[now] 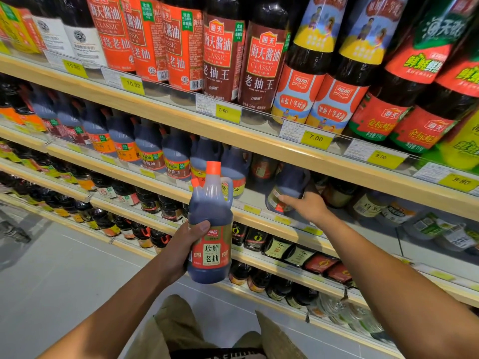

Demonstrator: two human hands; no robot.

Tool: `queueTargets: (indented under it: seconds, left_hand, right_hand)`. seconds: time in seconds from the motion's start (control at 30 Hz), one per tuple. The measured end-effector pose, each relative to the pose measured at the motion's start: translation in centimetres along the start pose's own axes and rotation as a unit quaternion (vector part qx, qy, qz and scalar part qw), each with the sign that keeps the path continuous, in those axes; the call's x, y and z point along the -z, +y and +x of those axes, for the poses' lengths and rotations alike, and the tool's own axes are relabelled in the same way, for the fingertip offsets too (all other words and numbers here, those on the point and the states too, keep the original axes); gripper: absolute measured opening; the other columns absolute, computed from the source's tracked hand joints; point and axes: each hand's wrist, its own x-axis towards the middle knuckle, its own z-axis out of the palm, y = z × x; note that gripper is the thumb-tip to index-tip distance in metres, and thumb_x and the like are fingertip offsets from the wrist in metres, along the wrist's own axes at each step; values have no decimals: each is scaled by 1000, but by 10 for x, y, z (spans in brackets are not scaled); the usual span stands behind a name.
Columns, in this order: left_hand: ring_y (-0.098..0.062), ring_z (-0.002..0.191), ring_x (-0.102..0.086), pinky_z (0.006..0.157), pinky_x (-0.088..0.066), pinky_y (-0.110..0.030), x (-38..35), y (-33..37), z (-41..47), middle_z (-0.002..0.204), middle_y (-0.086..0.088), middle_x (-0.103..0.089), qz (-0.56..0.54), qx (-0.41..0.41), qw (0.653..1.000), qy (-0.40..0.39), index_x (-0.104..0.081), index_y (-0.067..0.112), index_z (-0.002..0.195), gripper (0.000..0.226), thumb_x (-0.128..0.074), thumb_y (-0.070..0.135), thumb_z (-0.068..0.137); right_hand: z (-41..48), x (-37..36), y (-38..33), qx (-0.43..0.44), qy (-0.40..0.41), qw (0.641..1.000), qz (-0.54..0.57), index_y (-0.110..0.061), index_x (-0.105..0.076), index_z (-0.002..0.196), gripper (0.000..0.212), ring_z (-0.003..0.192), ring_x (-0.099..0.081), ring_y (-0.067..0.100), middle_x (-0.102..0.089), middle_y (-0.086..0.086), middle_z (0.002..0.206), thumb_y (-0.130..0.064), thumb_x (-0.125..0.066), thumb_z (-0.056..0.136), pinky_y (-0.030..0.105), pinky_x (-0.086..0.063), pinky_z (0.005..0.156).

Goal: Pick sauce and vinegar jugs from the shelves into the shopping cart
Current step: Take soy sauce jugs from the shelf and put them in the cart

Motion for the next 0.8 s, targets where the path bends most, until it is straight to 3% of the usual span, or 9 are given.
queueTargets:
  seconds: [0.13,0.23,0.27,0.33,0.43,0.6,0.7,0.77,0.8]
  left_hand:
    - [-30,89,-74,75,-61,-38,2,0,-2,99,-16,-75,-5,2,1000,6,-65,12,114,93,-91,67,45]
    - [-31,89,-74,74,-61,-38,4,0,-2,99,-16,-75,-4,4,1000,9,-66,12,113,92,-91,67,44]
    - [-31,89,-74,75,-61,-38,4,-1,-2,100,-17,-75,-5,5,1000,12,-66,12,114,93,-91,67,44]
    - [-32,91,-74,75,-61,-38,4,0,-2,102,-18,-75,-6,4,1000,13,-66,12,114,93,-91,67,44]
    - [-31,90,-74,75,-61,-37,3,0,-1,100,-17,-75,-3,1,1000,13,-68,14,111,90,-92,67,43]
    - [-33,93,-74,76,-61,-38,3,4,-1,103,-18,-75,1,5,1000,11,-65,13,115,93,-91,68,44]
    - [-31,91,-75,74,-61,-36,2,6,-2,100,-16,-75,-1,6,1000,9,-65,13,115,94,-91,68,43]
    - [-30,90,-75,73,-61,-35,2,7,-2,100,-16,-76,-4,5,1000,11,-65,14,114,95,-91,68,41]
    - [-30,90,-75,73,-61,-35,3,7,-3,100,-16,-76,-4,4,1000,12,-65,14,115,95,-91,68,41]
  right_hand:
    - [2,3,2,1,-11,1000,-1,-15,-63,107,54,93,-58,21,-64,3,102,-55,-83,75,33,-46,78]
    - [10,11,10,-40,-47,998,15,-8,-70,105,62,98,-64,21,-69,5,111,-58,-84,70,38,-53,86]
    - [12,9,11,-44,-45,998,18,-9,-73,100,57,96,-65,21,-71,6,108,-57,-84,71,39,-53,86]
    - [9,5,8,-35,-33,999,-4,-12,-68,78,45,79,-62,18,-69,5,85,-55,-82,76,36,-48,69]
    - [-1,3,-4,-23,-17,999,-27,-19,-54,59,50,63,-50,10,-53,-4,63,-56,-80,78,30,-34,55]
    - [-3,9,1,-5,-32,999,-10,-15,-60,93,44,76,-55,11,-60,-7,81,-48,-84,78,19,-38,53]
    - [-6,5,2,28,8,999,-15,-16,-57,126,69,100,-61,21,-61,-2,107,-52,-86,74,29,-43,75]
    - [-7,5,1,28,9,999,-14,-15,-60,120,64,100,-60,22,-61,-3,103,-52,-86,74,30,-42,75]
    - [-8,6,0,18,1,1000,-15,-15,-61,106,54,95,-58,22,-61,-5,94,-52,-86,74,30,-42,70]
